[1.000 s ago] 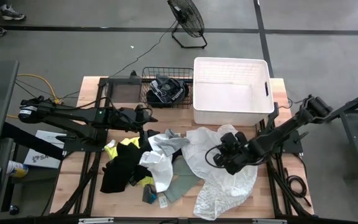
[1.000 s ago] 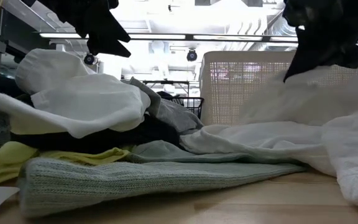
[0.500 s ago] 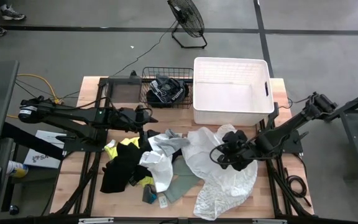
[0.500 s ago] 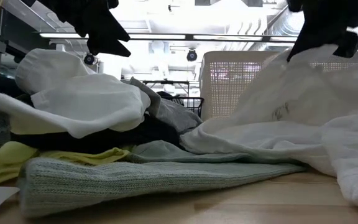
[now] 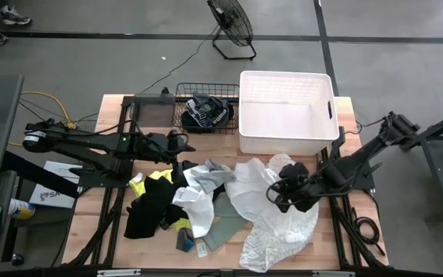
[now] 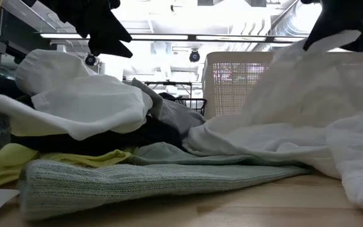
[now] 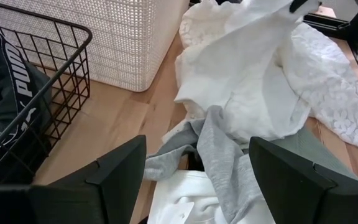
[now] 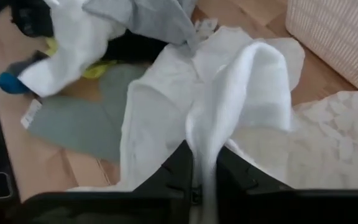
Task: Pick & Place Cloths
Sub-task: Put the white sock into the black bin
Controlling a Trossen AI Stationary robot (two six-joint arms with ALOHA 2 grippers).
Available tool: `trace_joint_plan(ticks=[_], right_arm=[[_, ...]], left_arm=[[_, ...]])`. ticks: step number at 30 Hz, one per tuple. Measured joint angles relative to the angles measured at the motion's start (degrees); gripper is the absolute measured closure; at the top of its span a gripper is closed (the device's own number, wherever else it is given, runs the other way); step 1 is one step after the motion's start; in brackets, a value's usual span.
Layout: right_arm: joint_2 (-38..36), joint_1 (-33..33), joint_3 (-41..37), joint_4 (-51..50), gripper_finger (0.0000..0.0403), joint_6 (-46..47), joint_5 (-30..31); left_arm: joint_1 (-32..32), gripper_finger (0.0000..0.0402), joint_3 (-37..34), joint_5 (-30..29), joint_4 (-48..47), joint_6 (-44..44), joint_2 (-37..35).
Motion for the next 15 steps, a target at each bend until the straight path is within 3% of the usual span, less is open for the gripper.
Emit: trace_joint_plan(ticks=[8, 15], right_arm=[[1.82, 0.04, 0.0, -0.92, 0.0298, 2.82, -1.12], [1.82, 0.0, 0.0, -1.03, 0.0222, 2.54, 1.88]], left_arm=[[0.0, 0.0122, 0.0, 0.21, 0.0, 0.11, 0.0], [0.0, 0.0122, 0.0, 0.23, -0.04, 0.21, 0.0]])
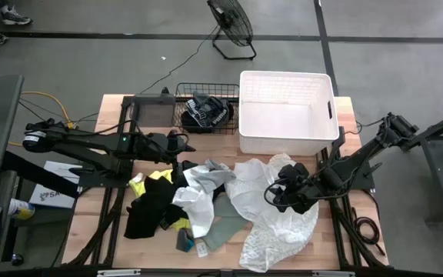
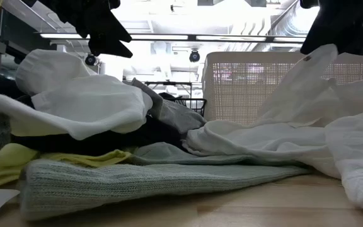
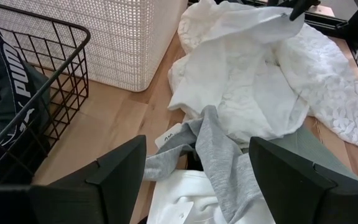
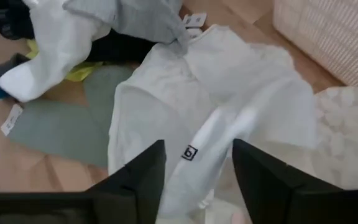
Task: Pick & Place Cloths
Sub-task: Put the white sock into the black bin
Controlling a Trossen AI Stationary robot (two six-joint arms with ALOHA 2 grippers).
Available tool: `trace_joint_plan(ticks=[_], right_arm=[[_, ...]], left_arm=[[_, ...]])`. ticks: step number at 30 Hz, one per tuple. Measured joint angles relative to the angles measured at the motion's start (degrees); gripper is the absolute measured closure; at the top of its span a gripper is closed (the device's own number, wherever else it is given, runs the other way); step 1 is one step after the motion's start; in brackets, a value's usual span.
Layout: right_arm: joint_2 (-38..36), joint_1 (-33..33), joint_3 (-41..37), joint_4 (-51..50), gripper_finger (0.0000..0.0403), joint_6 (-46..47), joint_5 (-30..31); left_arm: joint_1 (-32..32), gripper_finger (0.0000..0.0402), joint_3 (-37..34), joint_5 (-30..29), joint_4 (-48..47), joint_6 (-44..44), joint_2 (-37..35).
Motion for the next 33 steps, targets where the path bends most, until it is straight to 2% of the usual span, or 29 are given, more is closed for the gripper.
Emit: trace_joint_plan(ticks=[5, 22, 33], right_arm=[[0.12, -0.82, 0.0, 0.03, 0.0202, 0.25, 1.81], [1.47, -5.26, 0.0, 1.0, 0.0207, 0.16, 1.62], [4.28, -5.75, 0.0, -3.1, 0.0208, -10.23, 0.22]], left_arm=[[-0.01, 0.0122, 0.0, 0.02, 0.02, -0.02, 0.0], [-0.01, 0.0122, 0.0, 0.04, 0.0, -0.02, 0.0], [0.0, 0.0122, 0.0, 0.06, -0.47, -0.02, 0.0]])
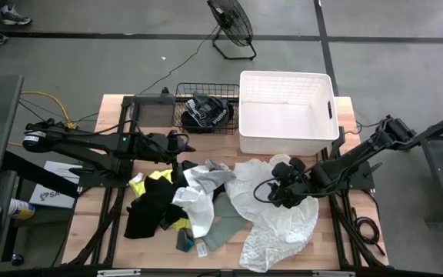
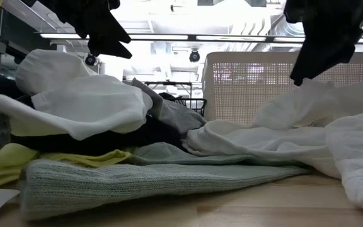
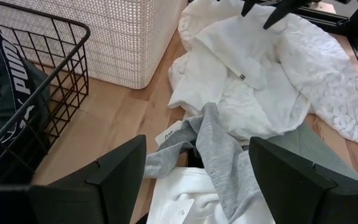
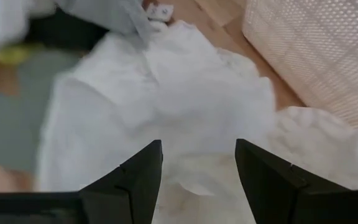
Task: Pick & Place Cloths
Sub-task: Put the white sock into the black bin
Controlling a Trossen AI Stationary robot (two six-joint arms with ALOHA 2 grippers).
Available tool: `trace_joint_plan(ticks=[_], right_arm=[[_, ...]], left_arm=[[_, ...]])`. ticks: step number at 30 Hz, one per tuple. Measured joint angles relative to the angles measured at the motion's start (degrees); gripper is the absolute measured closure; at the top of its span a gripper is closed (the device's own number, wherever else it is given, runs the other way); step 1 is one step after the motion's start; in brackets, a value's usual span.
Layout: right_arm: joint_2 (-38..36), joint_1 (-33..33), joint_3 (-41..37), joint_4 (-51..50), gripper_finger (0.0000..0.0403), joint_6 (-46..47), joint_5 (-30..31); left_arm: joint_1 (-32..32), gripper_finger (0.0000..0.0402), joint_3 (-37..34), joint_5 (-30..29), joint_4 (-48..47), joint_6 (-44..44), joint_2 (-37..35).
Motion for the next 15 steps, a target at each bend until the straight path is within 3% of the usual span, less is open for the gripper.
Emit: trace_joint_plan(ticks=[5, 11, 15], right_arm=[[0.0, 0.0, 0.0, -4.49, 0.0208, -3.68, 0.03], [0.02, -0.36, 0.0, -3.84, 0.0208, -7.97, 4.86], [0.74, -1.44, -0.02, -3.82, 0.0208, -8.09, 4.98]], left_arm=[[-0.01, 0.0122, 0.0, 0.0, 0.01, 0.0, 0.0], [-0.02, 0.0122, 0.0, 0.0, -0.01, 0.0, 0.0], [0.0, 0.0122, 0.02, 0.0, -0.52, 0.0, 0.0]])
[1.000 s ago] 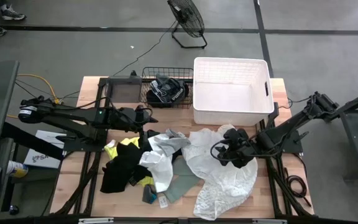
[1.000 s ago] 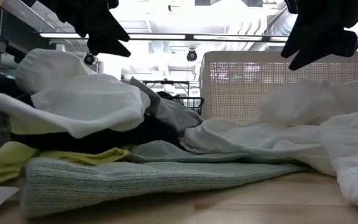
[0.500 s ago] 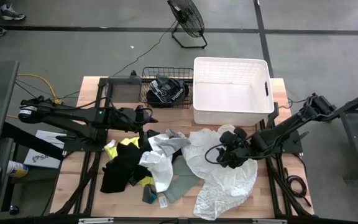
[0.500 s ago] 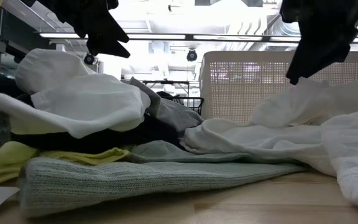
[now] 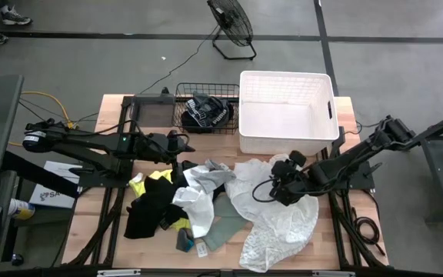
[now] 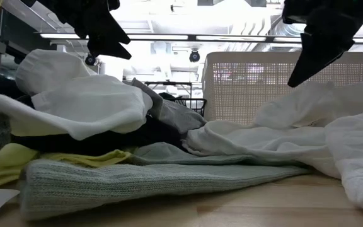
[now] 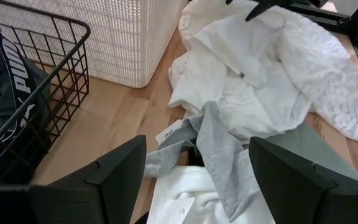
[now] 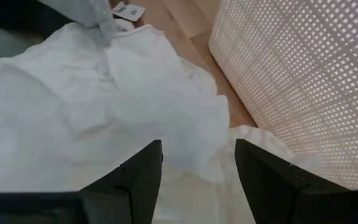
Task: Pick & Place Cloths
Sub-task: Put the white sock into the black bin
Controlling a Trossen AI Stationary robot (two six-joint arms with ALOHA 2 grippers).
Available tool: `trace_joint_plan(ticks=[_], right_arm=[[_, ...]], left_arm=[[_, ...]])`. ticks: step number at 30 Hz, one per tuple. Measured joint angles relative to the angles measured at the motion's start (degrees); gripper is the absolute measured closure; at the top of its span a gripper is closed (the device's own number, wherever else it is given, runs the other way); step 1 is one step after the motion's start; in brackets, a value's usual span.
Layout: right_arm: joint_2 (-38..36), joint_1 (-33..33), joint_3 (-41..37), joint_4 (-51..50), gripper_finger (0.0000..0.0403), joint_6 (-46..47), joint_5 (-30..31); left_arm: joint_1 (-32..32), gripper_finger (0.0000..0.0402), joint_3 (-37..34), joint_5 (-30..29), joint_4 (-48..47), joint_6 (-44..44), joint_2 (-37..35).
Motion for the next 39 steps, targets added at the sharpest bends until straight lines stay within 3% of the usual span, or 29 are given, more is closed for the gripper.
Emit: trace_joint_plan(ticks=[8, 20, 25, 33, 39], right_arm=[[1.21, -2.63, -5.37, 8.92, 0.0208, -2.38, -1.47], [1.23, -5.71, -7.73, 13.03, 0.0214, -2.4, -3.54], [1.23, -6.62, -7.73, 13.56, 0.0263, -2.43, -4.94], [1.23, -7.16, -7.73, 15.37, 0.0386, -1.38, -6.75], [1.23, -7.1, -7.73, 23.34, 0.0397, -3.87, -6.78]], left_arm=[[0.0, 0.0122, 0.0, -0.02, -0.9, 0.42, 0.0], [0.0, 0.0122, 0.0, -0.03, -1.15, 0.42, 0.0], [-0.02, 0.0122, 0.0, -0.04, -1.15, 0.42, 0.0], [0.0, 0.0122, 0.0, -0.04, -1.13, 0.39, 0.0], [0.0, 0.0122, 0.0, 0.0, 0.06, 0.39, 0.0]])
